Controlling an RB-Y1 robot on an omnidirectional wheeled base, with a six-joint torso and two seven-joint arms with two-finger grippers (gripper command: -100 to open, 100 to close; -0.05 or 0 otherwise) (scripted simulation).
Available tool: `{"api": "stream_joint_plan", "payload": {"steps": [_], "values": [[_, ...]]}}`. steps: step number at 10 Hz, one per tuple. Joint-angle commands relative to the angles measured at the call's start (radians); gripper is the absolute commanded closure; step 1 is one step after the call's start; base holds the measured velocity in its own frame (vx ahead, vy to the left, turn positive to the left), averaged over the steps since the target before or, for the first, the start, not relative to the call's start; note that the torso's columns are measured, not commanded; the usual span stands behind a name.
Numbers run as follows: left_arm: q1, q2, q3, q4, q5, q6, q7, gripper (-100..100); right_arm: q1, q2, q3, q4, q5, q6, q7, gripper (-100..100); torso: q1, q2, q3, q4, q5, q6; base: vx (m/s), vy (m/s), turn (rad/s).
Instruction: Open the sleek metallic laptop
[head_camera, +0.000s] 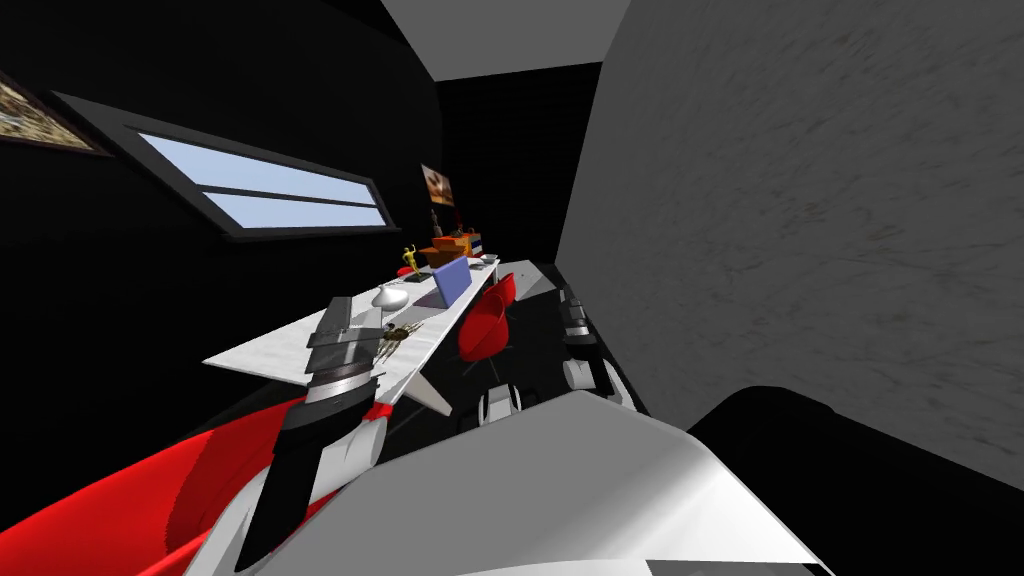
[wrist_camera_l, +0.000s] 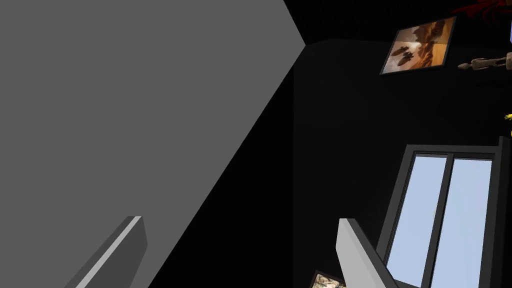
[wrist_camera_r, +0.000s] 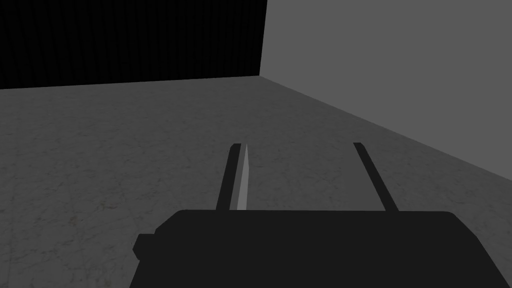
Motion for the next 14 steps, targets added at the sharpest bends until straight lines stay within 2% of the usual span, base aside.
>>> {"api": "stream_joint_plan", "payload": {"steps": [1, 8, 9, 13, 14], "values": [[-0.017, 0.063, 0.039, 0.051, -0.014, 0.049, -0.003, -100, 0.000, 0.000, 0.000, 0.000, 0.000, 0.000, 0.000, 0, 0.000, 0.000, 0.000, 0.000, 0.000, 0.000, 0.015, 0.051, -0.377], [-0.041, 0.145, 0.119, 0.157, -0.047, 0.158, -0.010, -100, 0.000, 0.000, 0.000, 0.000, 0.000, 0.000, 0.000, 0, -0.001, 0.001, 0.000, 0.000, 0.000, 0.000, 0.004, 0.043, -0.241], [-0.048, 0.168, 0.140, 0.185, -0.056, 0.187, -0.012, -100, 0.000, 0.000, 0.000, 0.000, 0.000, 0.000, 0.000, 0, 0.000, 0.000, 0.000, 0.000, 0.000, 0.000, 0.005, 0.054, -0.351], [-0.061, 0.217, 0.180, 0.240, -0.072, 0.241, -0.016, -100, 0.000, 0.000, 0.000, 0.000, 0.000, 0.000, 0.000, 0, -0.002, 0.000, 0.000, 0.000, 0.000, 0.000, -0.002, 0.046, -0.204], [-0.067, 0.243, 0.200, 0.268, -0.081, 0.268, -0.018, -100, 0.000, 0.000, 0.000, 0.000, 0.000, 0.000, 0.000, 0, -0.002, 0.000, 0.000, 0.000, -0.001, 0.000, -0.003, 0.037, -0.307]]}}
